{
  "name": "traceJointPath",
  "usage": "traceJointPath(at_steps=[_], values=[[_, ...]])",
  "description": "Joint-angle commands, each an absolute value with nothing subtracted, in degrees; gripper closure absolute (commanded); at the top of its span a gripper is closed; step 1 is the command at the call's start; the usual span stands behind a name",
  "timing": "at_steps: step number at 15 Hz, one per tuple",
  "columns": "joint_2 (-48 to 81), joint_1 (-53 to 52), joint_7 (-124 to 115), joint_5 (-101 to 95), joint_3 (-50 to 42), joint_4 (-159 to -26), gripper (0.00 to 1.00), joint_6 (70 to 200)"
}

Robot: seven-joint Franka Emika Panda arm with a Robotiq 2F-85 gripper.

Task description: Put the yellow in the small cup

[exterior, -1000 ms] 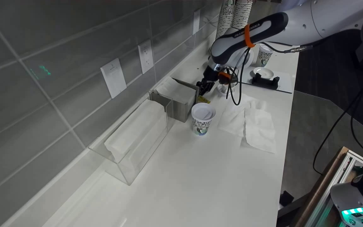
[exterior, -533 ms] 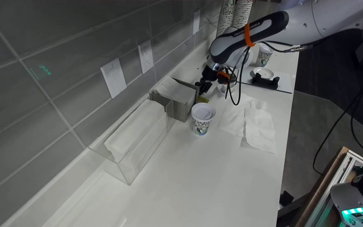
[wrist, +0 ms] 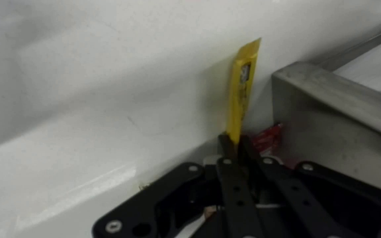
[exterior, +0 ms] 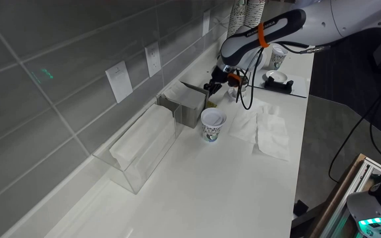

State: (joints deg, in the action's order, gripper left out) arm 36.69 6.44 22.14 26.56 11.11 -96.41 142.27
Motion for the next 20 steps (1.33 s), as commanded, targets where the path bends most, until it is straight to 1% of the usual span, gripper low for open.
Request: traceJointPath(at_steps=[1, 7, 11, 13, 17, 20], values=[[30.2, 7.5, 21.7, 27.3, 12.5, -103.7, 1.00, 146.7], [22.0, 9.3, 23.0, 31.1, 14.0, -111.7, 1.00, 152.8], [16.6, 11.1, 26.2, 38.3, 16.0, -117.9, 1.00, 164.6], [14.6, 13.4, 32.8, 44.1, 18.9, -119.8, 1.00, 171.2], [12.0, 18.9, 42.7, 56.5, 25.1, -120.7, 1.00, 180.0], [12.7, 24.2, 49.9, 65.8, 31.1, -117.2, 1.00, 189.4]])
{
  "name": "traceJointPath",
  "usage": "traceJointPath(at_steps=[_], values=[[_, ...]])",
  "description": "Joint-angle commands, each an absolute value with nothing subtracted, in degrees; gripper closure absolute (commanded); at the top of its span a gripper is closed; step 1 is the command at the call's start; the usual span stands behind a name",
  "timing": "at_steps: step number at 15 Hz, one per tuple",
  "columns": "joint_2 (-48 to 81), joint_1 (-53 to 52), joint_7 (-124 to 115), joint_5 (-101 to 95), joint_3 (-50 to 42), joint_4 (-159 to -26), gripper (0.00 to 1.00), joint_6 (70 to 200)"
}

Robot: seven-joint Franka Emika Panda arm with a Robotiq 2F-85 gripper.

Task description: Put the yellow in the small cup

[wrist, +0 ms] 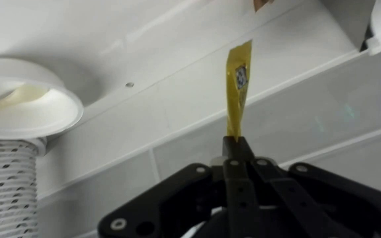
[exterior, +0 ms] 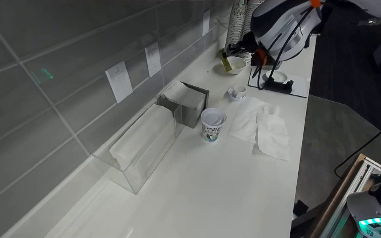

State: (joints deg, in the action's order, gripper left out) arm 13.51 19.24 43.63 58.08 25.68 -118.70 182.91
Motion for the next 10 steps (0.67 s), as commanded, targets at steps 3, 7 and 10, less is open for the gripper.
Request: traceJointPath(at_steps=[3, 7, 10], values=[[13.6, 28.2, 46.9, 65.7, 34.7, -116.4, 1.00, 197.1], [18.0, 30.5, 42.1, 60.7, 36.0, -119.0, 1.00, 205.5], [22.3, 30.8, 40.3, 57.2, 35.9, -121.7, 1.00, 209.1]])
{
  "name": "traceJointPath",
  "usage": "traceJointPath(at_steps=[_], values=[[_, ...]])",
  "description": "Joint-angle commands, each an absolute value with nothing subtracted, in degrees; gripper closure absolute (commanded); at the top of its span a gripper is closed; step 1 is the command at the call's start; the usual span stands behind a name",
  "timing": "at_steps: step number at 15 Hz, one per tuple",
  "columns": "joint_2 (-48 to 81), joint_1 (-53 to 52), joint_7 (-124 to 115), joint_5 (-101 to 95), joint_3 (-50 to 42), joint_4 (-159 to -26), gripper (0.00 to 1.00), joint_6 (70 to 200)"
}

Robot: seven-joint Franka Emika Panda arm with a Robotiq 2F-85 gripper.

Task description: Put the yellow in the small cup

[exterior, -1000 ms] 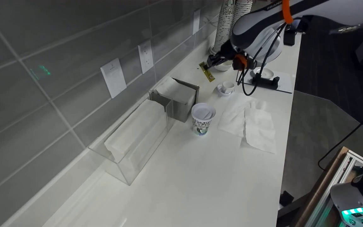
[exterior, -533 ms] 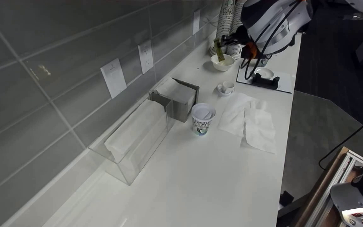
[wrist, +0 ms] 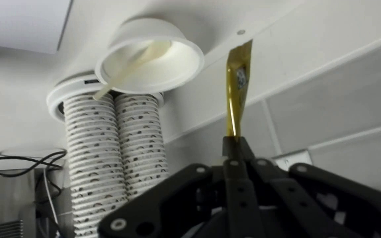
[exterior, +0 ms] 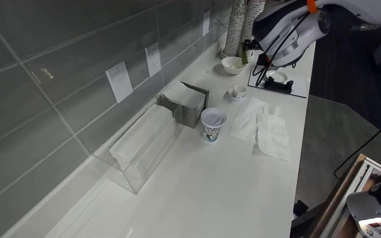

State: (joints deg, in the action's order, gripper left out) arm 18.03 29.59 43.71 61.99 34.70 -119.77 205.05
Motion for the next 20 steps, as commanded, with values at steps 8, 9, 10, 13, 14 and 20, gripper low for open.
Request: traceJointPath(at_steps=[8, 9, 10, 13, 14, 20], values=[[23.8, 30.4, 40.7, 55.9, 35.3, -121.7, 1.00, 209.1], [23.9, 29.9, 40.9, 56.5, 35.2, -122.1, 1.00, 209.5], [23.8, 29.5, 40.9, 57.2, 35.3, -123.0, 1.00, 210.1], [24.2, 29.0, 40.0, 56.8, 35.6, -124.7, 1.00, 212.9], [24.4, 28.9, 39.5, 56.4, 35.7, -125.2, 1.00, 214.0], [22.2, 6.8, 17.7, 42.7, 10.4, -128.8, 1.00, 210.0]])
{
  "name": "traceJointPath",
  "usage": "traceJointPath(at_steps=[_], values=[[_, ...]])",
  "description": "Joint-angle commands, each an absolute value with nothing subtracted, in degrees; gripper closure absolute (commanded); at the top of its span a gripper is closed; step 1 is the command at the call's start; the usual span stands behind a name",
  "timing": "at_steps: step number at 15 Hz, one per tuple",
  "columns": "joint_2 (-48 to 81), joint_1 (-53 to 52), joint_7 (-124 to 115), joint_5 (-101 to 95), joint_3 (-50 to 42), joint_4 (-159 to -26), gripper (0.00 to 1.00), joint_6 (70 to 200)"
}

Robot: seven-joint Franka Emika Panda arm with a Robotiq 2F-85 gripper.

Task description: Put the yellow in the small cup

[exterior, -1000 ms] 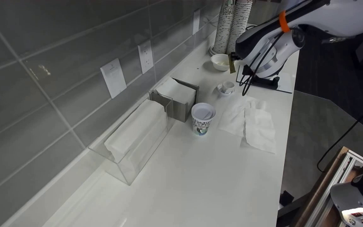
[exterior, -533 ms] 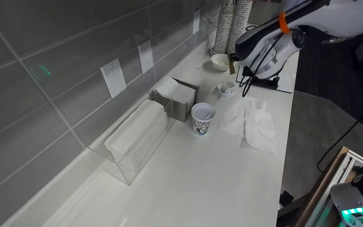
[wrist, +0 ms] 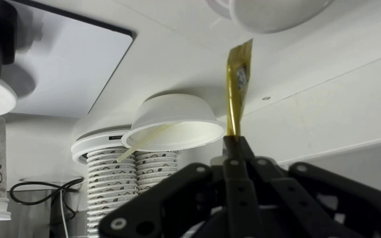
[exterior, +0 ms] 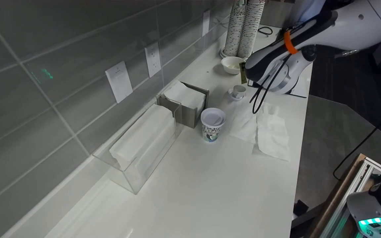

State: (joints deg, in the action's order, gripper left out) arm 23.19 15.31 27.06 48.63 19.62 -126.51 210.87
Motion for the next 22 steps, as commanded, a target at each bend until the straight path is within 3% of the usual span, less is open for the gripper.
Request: traceJointPath(at_steps=[1, 3, 4, 12, 13, 19, 22], values=[[22.6, 4.8, 15.0, 40.4, 8.3, -129.1, 1.00, 209.7], [23.1, 0.8, 11.6, 37.8, 4.5, -130.0, 1.00, 209.8], [23.6, 4.2, 14.6, 40.1, 9.0, -129.6, 1.00, 210.9], [24.0, 3.8, 14.2, 40.2, 8.7, -130.2, 1.00, 211.2], [23.6, -0.8, 9.3, 36.5, 3.1, -131.0, 1.00, 210.3], [25.2, -0.9, 8.1, 36.7, 3.7, -130.8, 1.00, 212.0], [25.5, -4.4, 2.5, 33.4, -0.1, -131.4, 1.00, 212.3]])
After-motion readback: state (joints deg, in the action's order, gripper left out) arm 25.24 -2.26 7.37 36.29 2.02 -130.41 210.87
